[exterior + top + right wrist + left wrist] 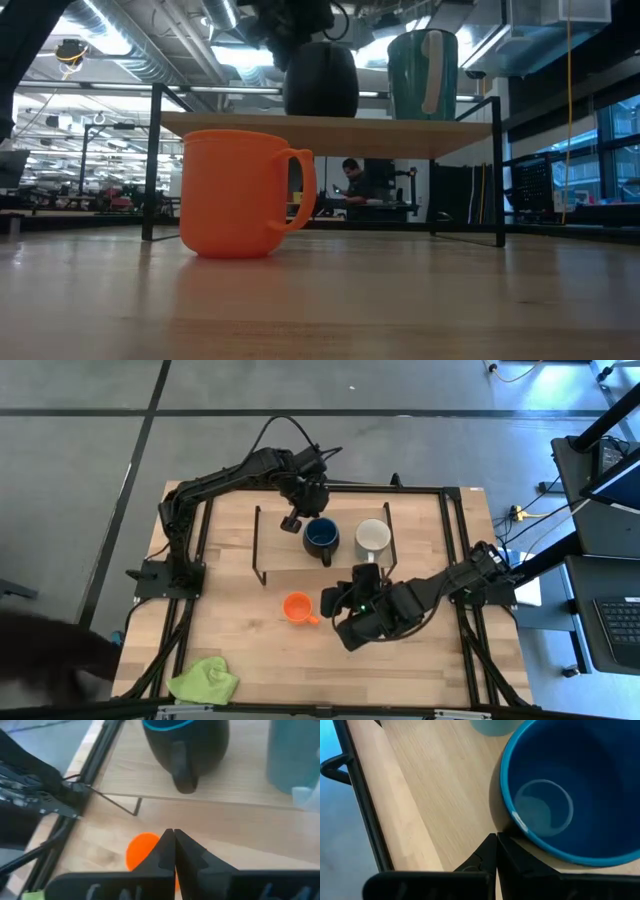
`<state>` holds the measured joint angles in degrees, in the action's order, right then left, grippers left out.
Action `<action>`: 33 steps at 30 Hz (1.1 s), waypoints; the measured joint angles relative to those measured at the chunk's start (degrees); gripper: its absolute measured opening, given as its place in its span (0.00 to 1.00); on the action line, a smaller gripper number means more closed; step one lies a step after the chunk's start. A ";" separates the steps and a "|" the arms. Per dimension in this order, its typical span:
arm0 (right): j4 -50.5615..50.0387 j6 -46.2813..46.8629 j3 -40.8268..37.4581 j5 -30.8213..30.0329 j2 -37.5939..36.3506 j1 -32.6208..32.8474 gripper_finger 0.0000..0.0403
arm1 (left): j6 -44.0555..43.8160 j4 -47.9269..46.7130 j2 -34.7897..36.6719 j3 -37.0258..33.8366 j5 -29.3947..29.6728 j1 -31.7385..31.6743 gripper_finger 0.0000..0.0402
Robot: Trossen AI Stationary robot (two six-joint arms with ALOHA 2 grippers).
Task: Stack small to large cups/mugs on shelf
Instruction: Put the blue mug on the shelf
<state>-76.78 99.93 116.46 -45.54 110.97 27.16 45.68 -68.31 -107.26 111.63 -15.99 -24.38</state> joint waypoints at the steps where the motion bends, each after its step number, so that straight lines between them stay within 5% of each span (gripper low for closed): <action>1: -0.48 -0.69 -0.01 0.64 -0.05 -0.39 0.00 | 0.21 0.02 0.00 -0.02 -0.01 0.01 0.00; 13: 9.56 -25.86 0.00 9.77 -0.06 -7.87 0.00 | 2.98 2.30 0.02 -0.06 -4.19 -0.20 0.00; 33: 12.85 -28.38 0.00 10.82 -0.07 -9.38 0.00 | 5.80 3.52 0.02 -0.06 -7.12 -1.00 0.01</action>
<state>-63.93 71.55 116.46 -34.72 110.90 17.78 51.48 -64.79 -107.24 111.57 -23.11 -25.37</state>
